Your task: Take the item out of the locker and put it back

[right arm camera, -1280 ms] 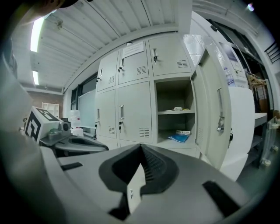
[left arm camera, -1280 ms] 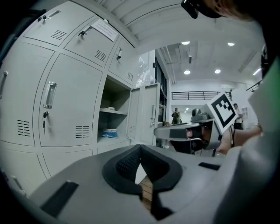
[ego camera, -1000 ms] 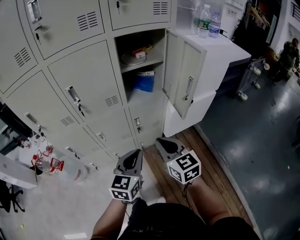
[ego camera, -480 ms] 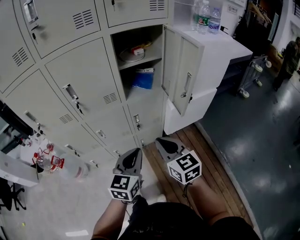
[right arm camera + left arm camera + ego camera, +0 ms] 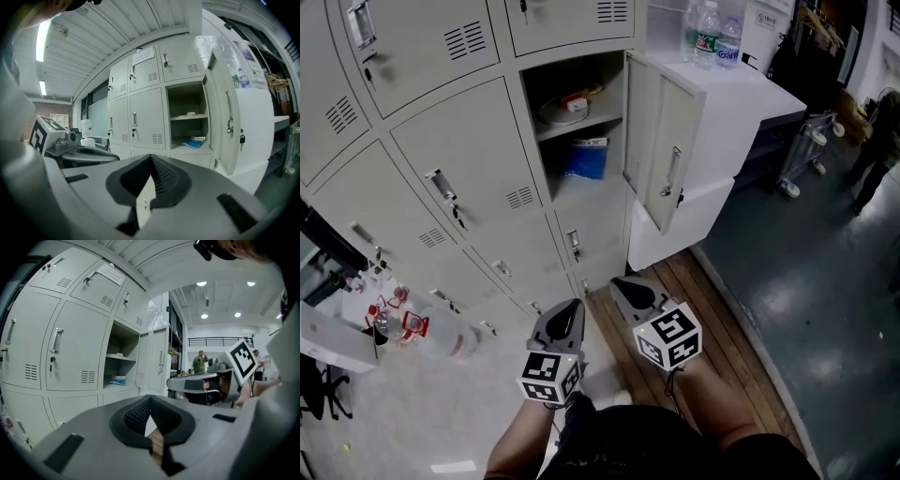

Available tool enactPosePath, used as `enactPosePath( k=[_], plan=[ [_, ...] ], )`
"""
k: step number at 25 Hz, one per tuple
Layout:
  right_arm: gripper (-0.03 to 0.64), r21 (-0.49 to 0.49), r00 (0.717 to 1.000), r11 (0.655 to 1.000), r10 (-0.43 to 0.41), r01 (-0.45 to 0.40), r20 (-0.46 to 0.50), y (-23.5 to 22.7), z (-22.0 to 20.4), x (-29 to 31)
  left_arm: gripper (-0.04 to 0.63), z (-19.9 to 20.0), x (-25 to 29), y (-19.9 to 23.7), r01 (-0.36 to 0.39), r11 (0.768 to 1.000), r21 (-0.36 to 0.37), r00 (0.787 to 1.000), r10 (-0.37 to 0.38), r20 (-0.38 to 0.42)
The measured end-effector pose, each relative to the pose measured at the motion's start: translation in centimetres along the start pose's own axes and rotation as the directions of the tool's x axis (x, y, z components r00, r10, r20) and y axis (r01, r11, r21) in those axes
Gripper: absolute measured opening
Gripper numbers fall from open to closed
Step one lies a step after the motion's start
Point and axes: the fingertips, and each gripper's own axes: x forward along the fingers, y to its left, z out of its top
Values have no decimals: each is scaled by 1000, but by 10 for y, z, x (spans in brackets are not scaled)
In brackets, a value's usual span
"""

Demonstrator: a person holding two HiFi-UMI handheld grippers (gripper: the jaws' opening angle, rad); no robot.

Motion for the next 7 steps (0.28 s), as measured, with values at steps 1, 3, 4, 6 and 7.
enactPosePath(
  k=[1, 3, 4, 6, 7],
  plan=[
    [0, 0, 1000, 1000, 1, -1, -1, 0, -1, 0, 4, -1, 0, -1, 0, 1000, -1, 1000, 0, -1],
    [0, 1, 1000, 1000, 3, -3, -1, -1, -1, -1, 3, -1, 1, -2, 0, 1000, -2, 1000, 0, -3],
    [0, 1, 1000, 1000, 3, -3, -1, -1, -1, -1, 4, -1, 2, -2, -1, 1000, -2, 1000, 1, -3],
    [0, 0, 1000, 1000, 5, -5, 0, -2, 0, 0, 4, -1, 3, -2, -2, 1000, -3, 1000, 2, -5],
    [0, 0, 1000, 1000, 6, -6, 1, -3, 0, 0, 4, -1, 3, -2, -3, 1000, -4, 1000, 3, -6]
  ],
)
